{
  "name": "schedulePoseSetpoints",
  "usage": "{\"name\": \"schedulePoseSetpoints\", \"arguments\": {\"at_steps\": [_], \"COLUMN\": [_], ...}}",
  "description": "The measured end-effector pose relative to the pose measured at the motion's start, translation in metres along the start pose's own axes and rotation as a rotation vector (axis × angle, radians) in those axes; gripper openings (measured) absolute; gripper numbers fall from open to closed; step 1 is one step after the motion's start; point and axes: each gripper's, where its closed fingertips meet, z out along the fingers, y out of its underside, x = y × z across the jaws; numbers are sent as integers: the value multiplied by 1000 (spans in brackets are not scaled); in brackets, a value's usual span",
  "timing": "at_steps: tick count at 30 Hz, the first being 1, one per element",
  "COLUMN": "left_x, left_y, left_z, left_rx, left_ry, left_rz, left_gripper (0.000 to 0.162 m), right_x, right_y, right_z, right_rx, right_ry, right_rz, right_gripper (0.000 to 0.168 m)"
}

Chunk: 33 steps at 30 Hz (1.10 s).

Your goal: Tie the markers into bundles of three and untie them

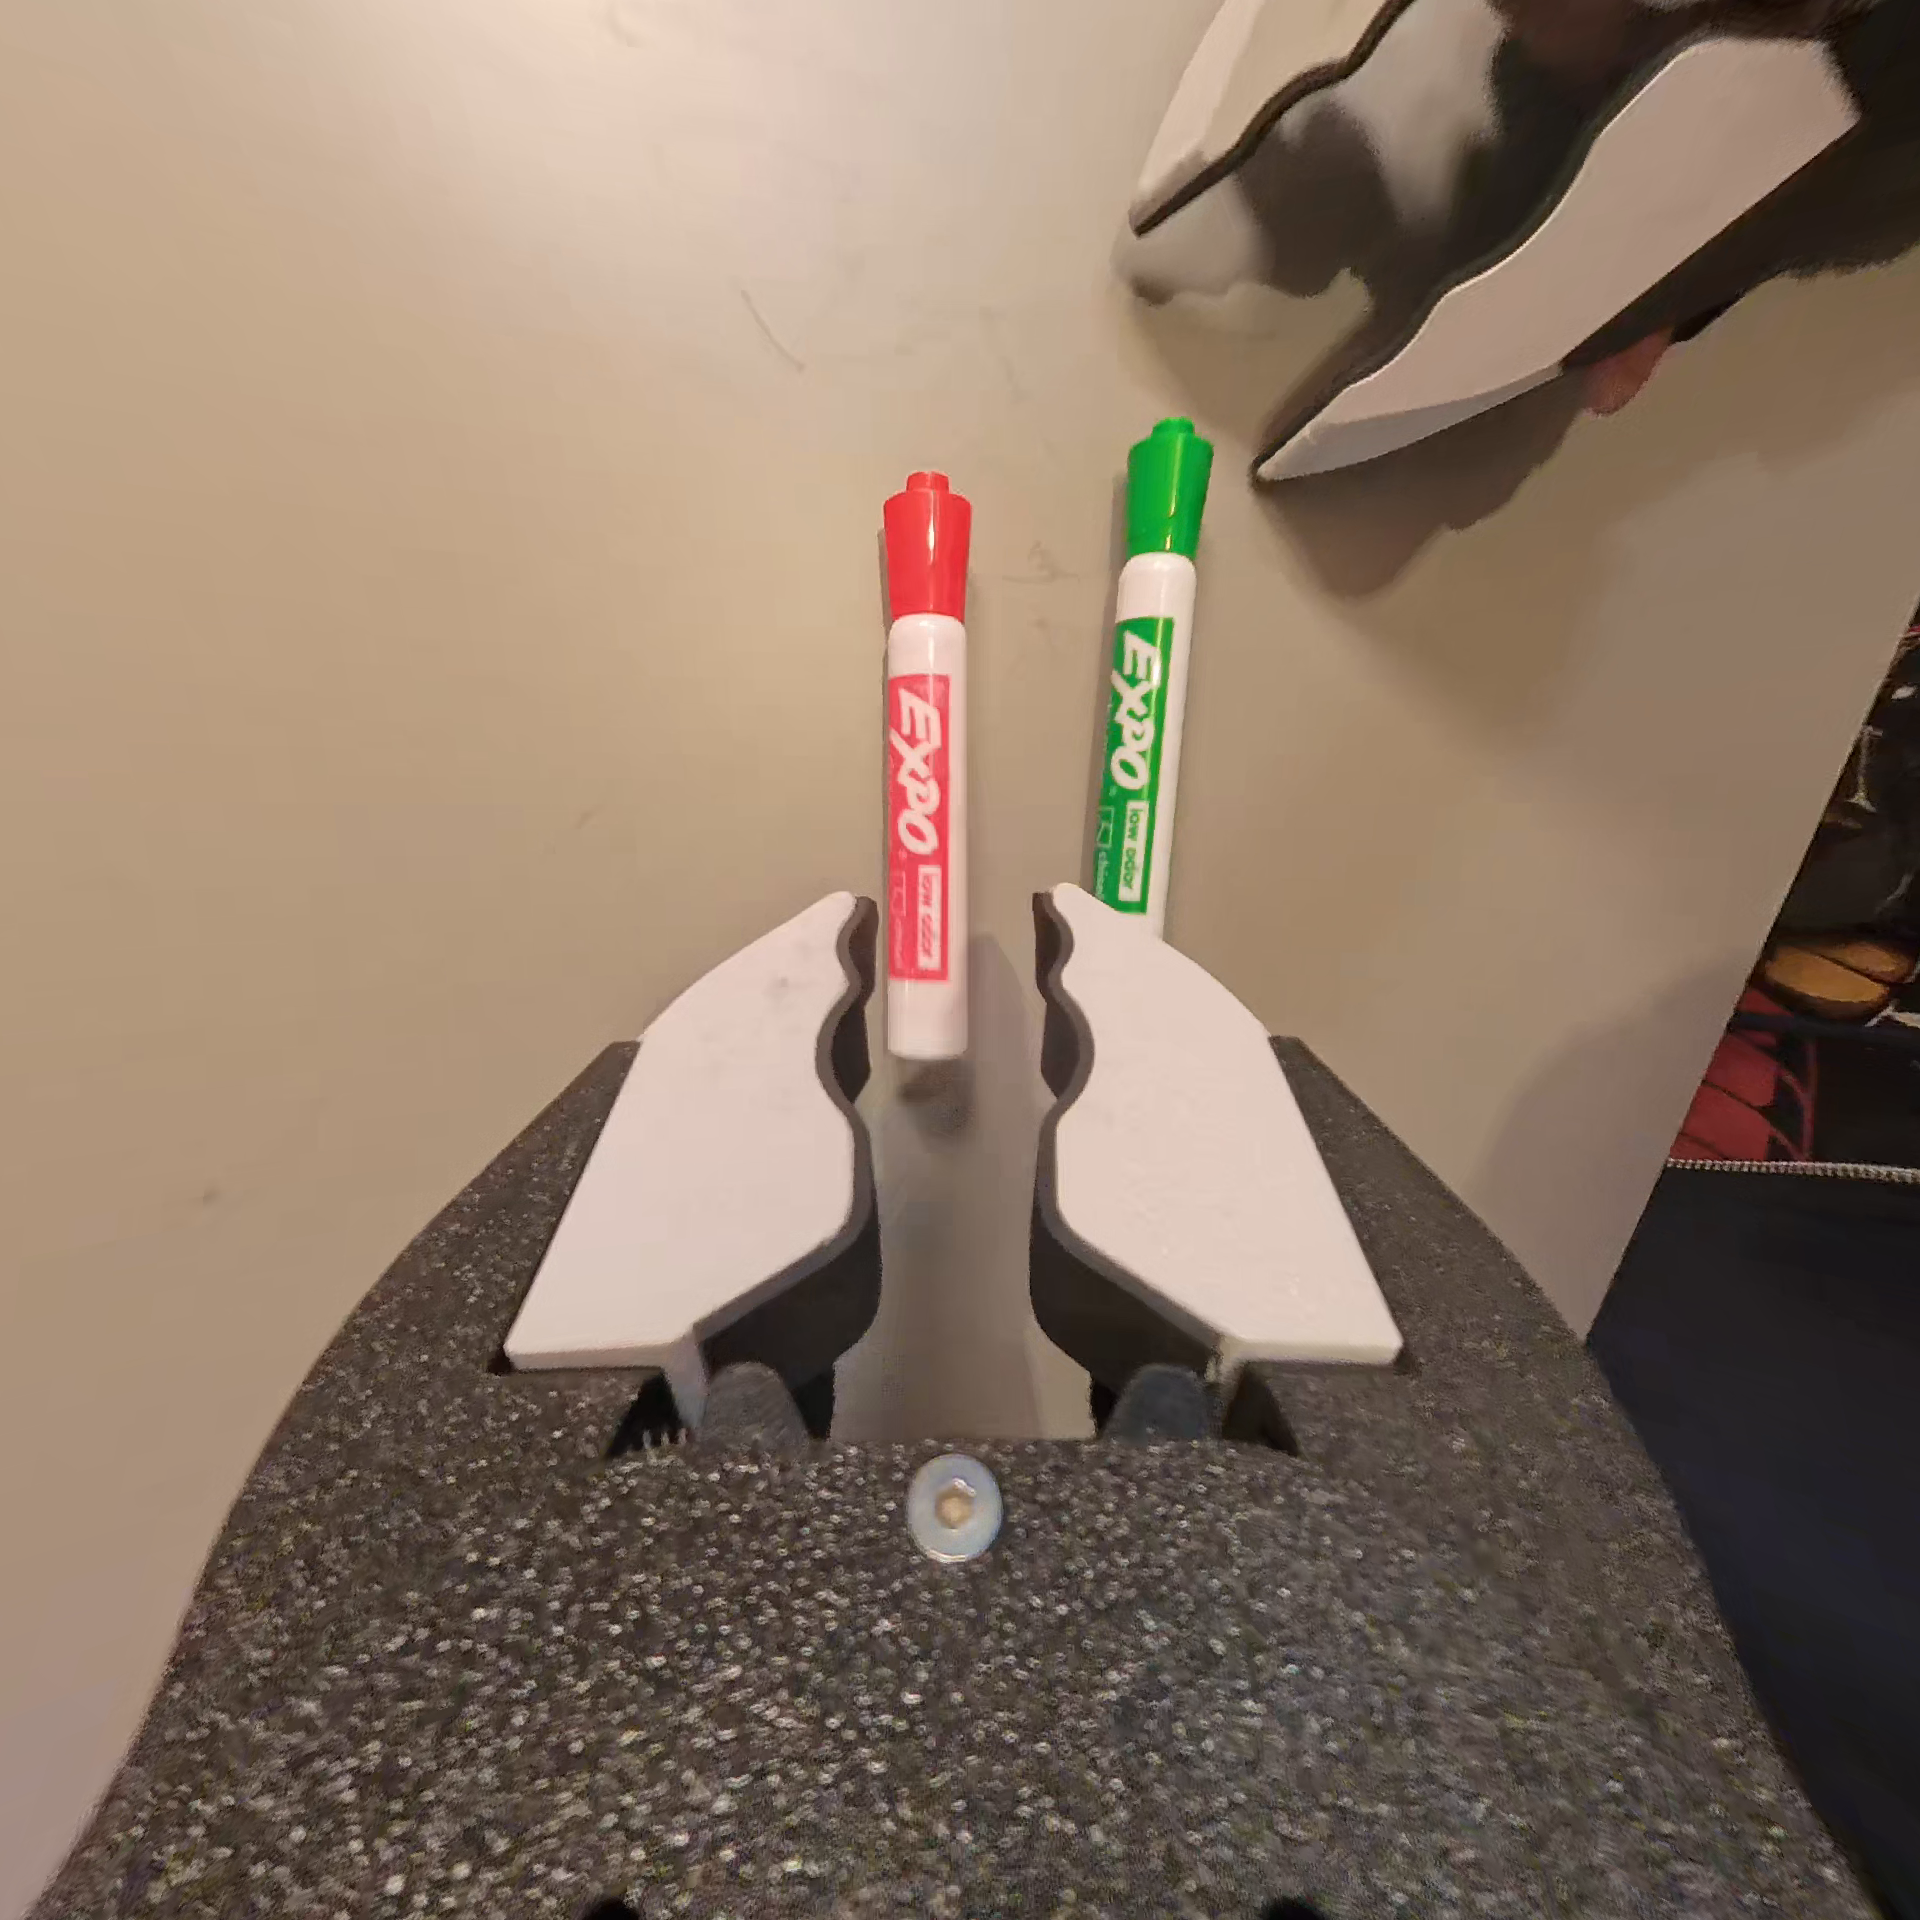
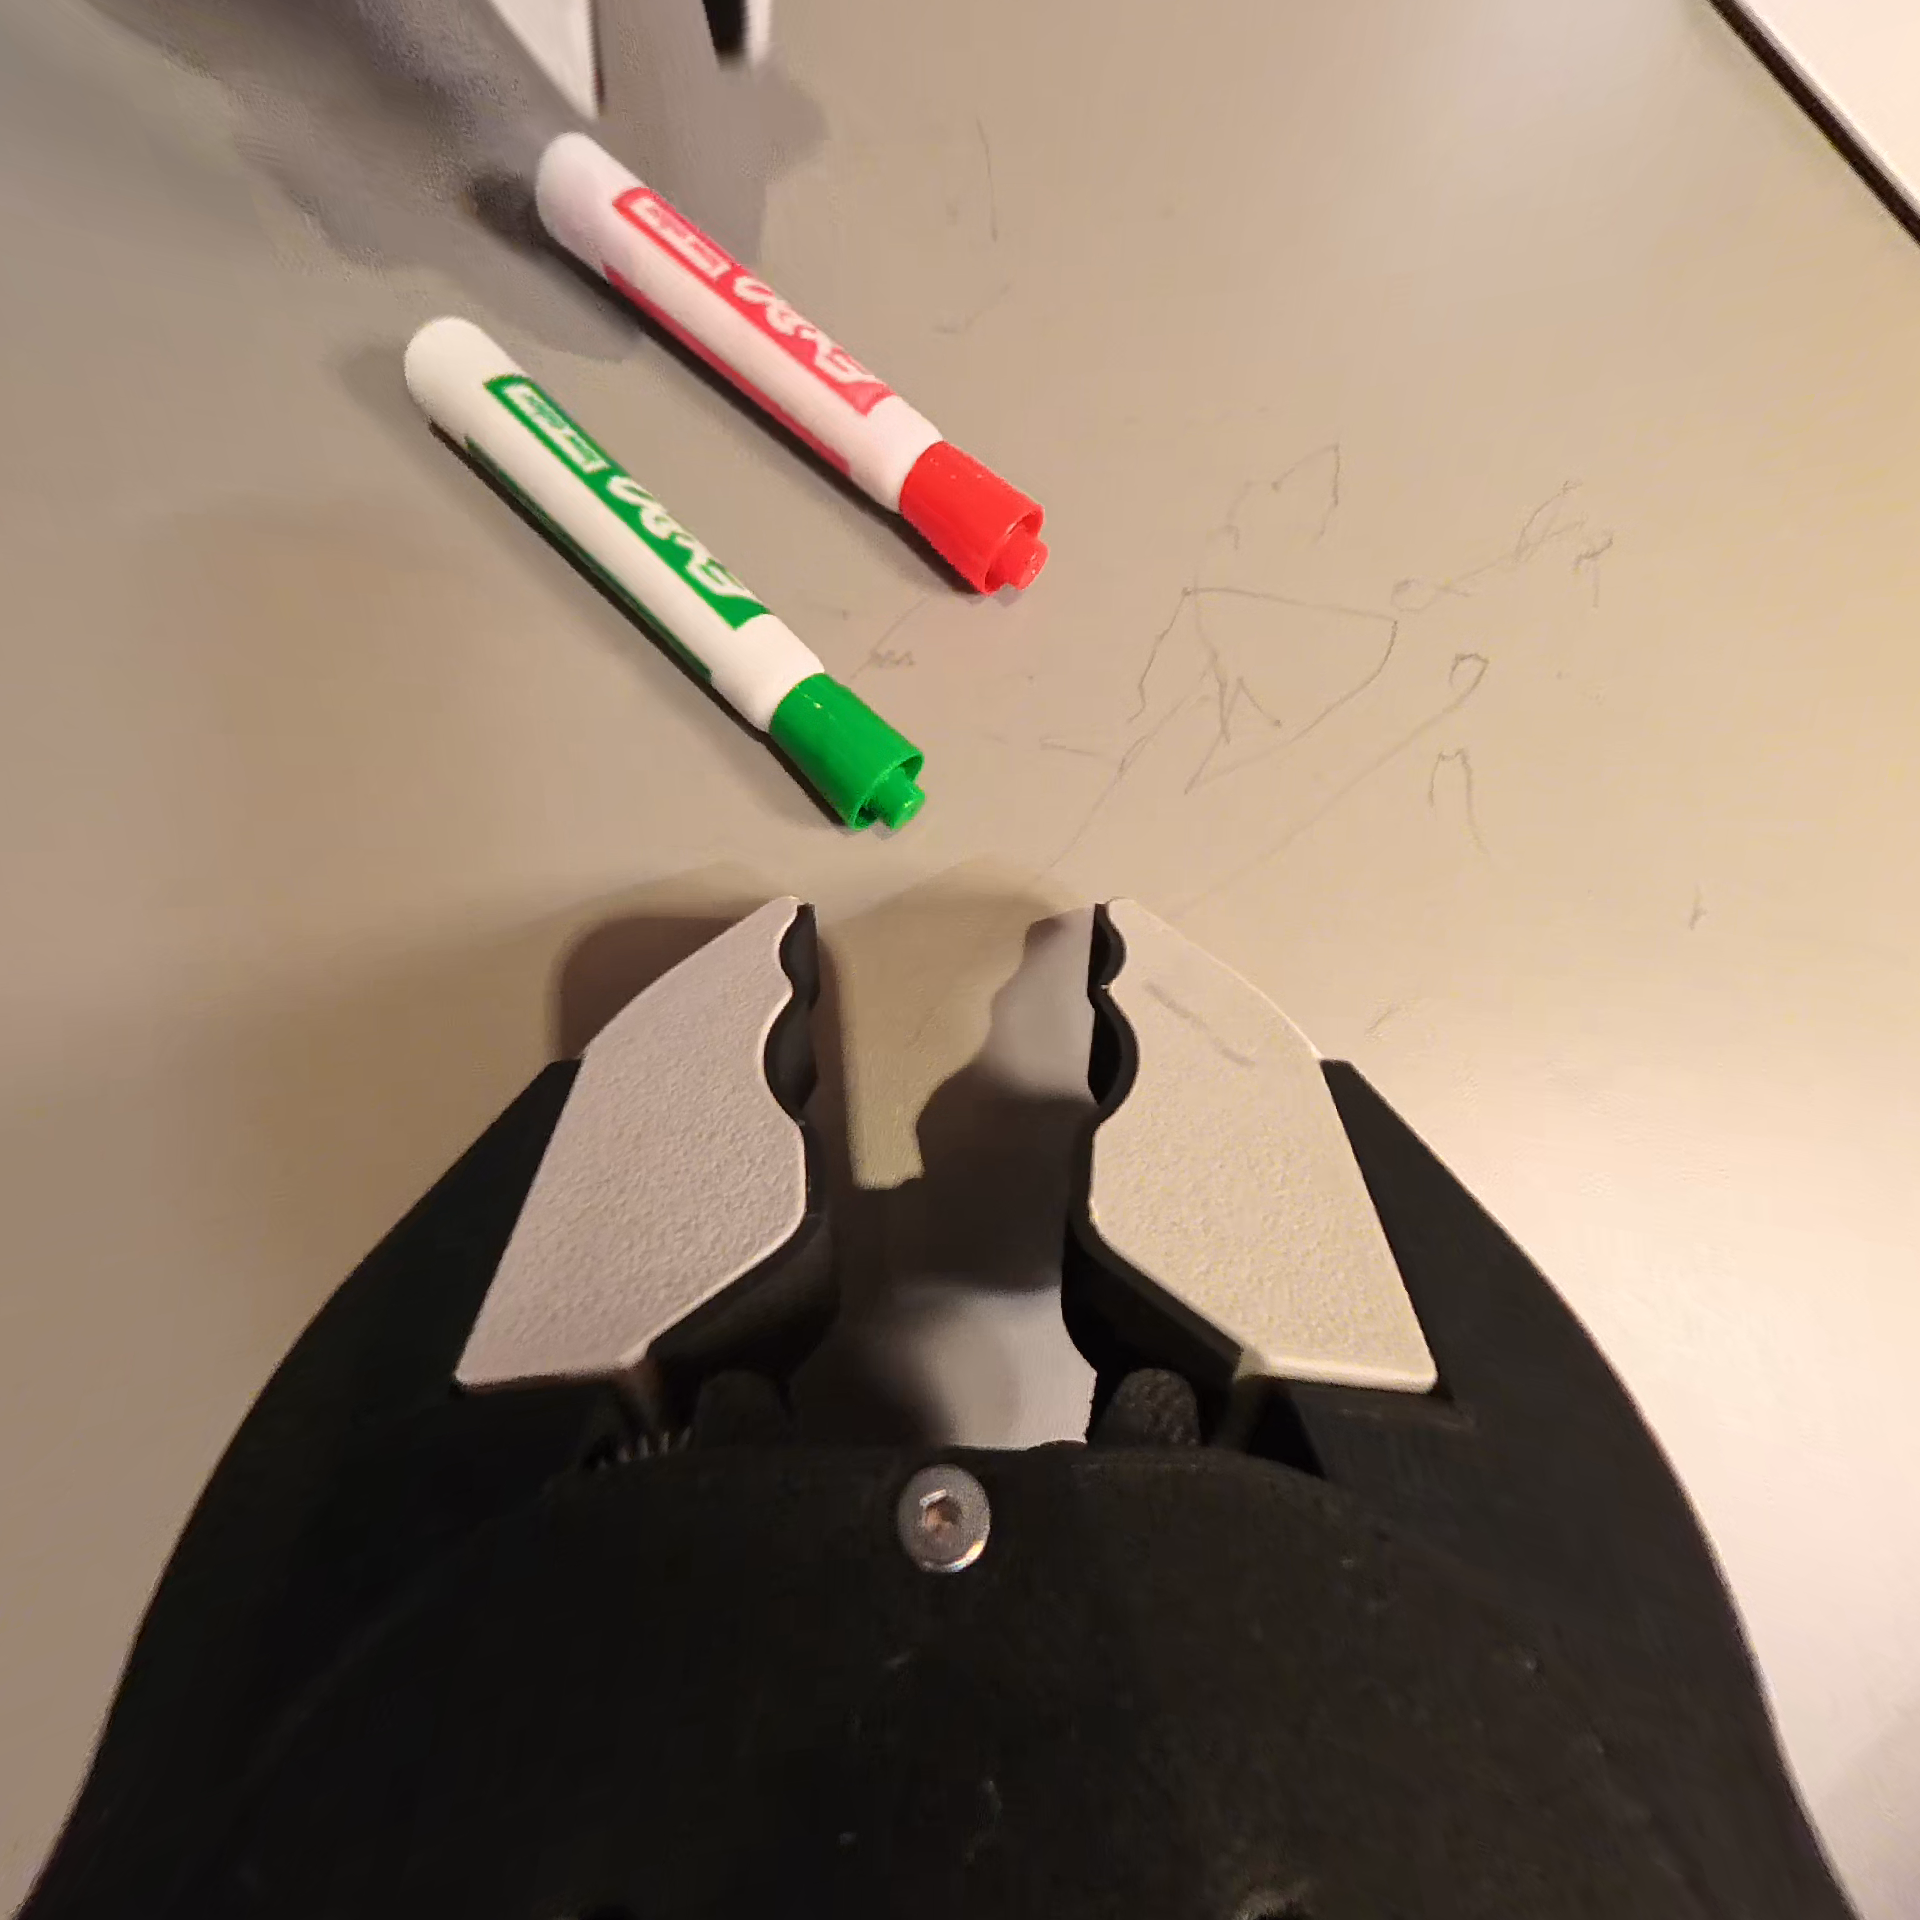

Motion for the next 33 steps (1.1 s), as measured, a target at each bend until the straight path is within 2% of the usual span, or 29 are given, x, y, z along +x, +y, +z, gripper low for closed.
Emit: {"name": "schedulePoseSetpoints", "arguments": {"at_steps": [5,9,14,17,20,23,28,33], "left_x": [-17,-43,-86,-112,-133,-143,-153,-157], "left_y": [15,51,143,215,277,318,338,342], "left_z": [-67,-139,-223,-249,-245,-218,-179,-162], "left_rx": [108,208,247,221,195,126,45,12], "left_ry": [-134,-298,-567,-672,-671,-608,-534,-498], "left_rz": [-46,-146,-335,-483,-636,-708,-694,-671], "left_gripper": [30,32,34,34,35,36,37,38], "right_x": [0,0,0,-1,-1,-1,-1,0], "right_y": [-1,-1,-1,0,0,0,0,0], "right_z": [1,1,1,1,1,1,2,1], "right_rx": [2,2,0,-3,-7,-10,-11,-10], "right_ry": [14,16,6,-5,-20,-29,-24,-4], "right_rz": [-7,-7,-1,4,15,23,29,30], "right_gripper": [50,51,51,51,51,52,52,53]}}
